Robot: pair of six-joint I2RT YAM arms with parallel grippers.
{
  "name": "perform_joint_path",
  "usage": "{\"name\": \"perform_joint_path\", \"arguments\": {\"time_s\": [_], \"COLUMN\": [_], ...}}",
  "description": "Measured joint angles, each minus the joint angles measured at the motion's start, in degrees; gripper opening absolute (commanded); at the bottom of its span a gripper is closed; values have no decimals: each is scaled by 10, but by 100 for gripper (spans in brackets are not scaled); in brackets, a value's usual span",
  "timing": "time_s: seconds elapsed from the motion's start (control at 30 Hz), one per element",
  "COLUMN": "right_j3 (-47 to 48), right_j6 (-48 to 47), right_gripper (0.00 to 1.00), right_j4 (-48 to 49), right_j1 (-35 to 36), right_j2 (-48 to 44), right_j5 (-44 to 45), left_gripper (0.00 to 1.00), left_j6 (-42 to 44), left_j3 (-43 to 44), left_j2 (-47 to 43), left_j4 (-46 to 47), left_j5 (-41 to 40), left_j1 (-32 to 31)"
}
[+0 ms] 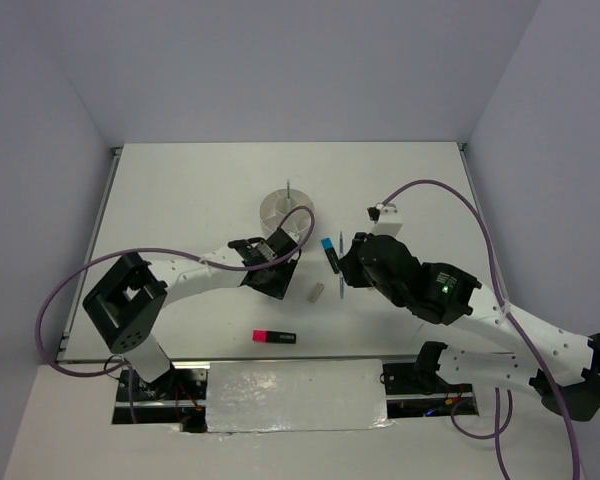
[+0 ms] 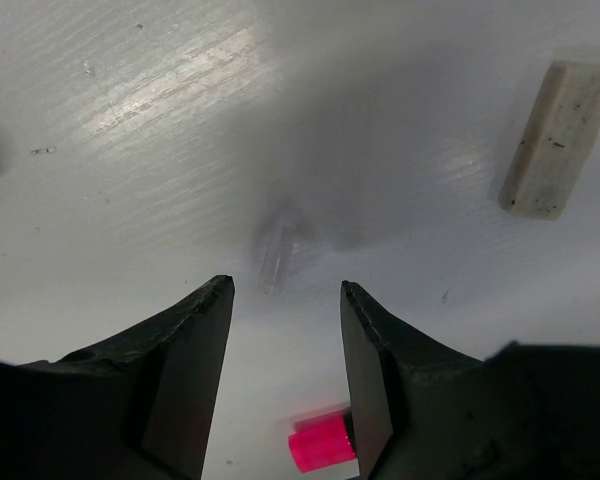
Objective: Sort the stationery into containers
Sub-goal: Close the pen cap on the pen.
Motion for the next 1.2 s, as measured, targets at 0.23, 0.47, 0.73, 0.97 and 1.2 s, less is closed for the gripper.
{"name": "perform_joint_path", "arguments": {"time_s": [0.23,0.47,0.73,0.97,1.2], "right_j3": [-6,-10,-10,-10,-26], "right_j6": [-3,-5,-7,-10,-18], "right_gripper": [0,0,0,0,0], "right_j4": [3,12,16,18,38], "right_j1": [0,0,0,0,0], "right_j2": [0,-1,-1,-1,-18], "right_j5": [-12,-19,-24,-26,-41], "left_gripper": [58,45,41,25,0], "left_j6": [1,1,1,1,2], "left_j3": [2,2,2,2,2], "left_j2": [31,47,50,51,51], "left_j4": [3,7,20,25,28], "left_j5": [-8,-10,-10,-10,-6], "left_j1": [0,0,0,0,0]}}
